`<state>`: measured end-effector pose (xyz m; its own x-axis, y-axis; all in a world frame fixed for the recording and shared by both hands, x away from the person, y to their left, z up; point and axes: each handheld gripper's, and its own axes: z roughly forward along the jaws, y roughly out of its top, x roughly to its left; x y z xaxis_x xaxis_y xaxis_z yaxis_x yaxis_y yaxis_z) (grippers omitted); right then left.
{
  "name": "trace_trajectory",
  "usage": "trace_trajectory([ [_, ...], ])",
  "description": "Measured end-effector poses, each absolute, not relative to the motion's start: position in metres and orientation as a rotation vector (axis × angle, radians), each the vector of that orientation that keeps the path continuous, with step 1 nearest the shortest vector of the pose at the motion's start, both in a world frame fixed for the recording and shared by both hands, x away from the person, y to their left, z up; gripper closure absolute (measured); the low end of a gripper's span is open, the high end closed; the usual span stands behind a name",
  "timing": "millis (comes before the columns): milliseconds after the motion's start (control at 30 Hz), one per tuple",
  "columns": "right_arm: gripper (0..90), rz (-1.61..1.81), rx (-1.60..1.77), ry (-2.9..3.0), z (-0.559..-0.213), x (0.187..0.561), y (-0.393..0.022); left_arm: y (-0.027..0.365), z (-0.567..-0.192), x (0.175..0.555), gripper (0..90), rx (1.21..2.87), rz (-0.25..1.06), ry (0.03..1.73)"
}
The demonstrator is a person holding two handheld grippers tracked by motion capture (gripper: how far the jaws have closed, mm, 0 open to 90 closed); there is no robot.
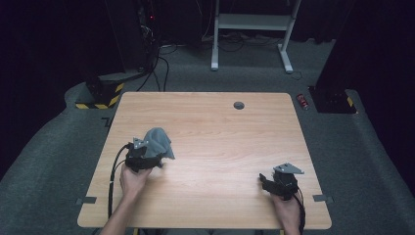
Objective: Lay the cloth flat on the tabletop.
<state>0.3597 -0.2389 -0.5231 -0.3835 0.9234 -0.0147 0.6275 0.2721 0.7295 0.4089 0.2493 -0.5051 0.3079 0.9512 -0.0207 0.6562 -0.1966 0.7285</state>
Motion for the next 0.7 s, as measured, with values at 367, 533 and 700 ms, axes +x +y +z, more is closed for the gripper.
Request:
trace_trajectory([
  [367, 33.8, 0.901, 1.398, 2.108, -0.523, 0.36, -0.239, 0.243, -0.517, 0.424, 34.0, 1.974, 0.592, 1.478],
  [533, 33.8, 0.902, 1.398, 2.108, -0.523, 0.36, -0.239, 0.245, -0.516, 0.423, 47.4, 1.989, 0.638, 1.485],
  [700, 33.8, 0.902, 1.399, 2.108, -0.523, 0.36, -0.239, 0.249, -0.515, 0.423, 68.3, 1.996, 0.659, 1.494],
])
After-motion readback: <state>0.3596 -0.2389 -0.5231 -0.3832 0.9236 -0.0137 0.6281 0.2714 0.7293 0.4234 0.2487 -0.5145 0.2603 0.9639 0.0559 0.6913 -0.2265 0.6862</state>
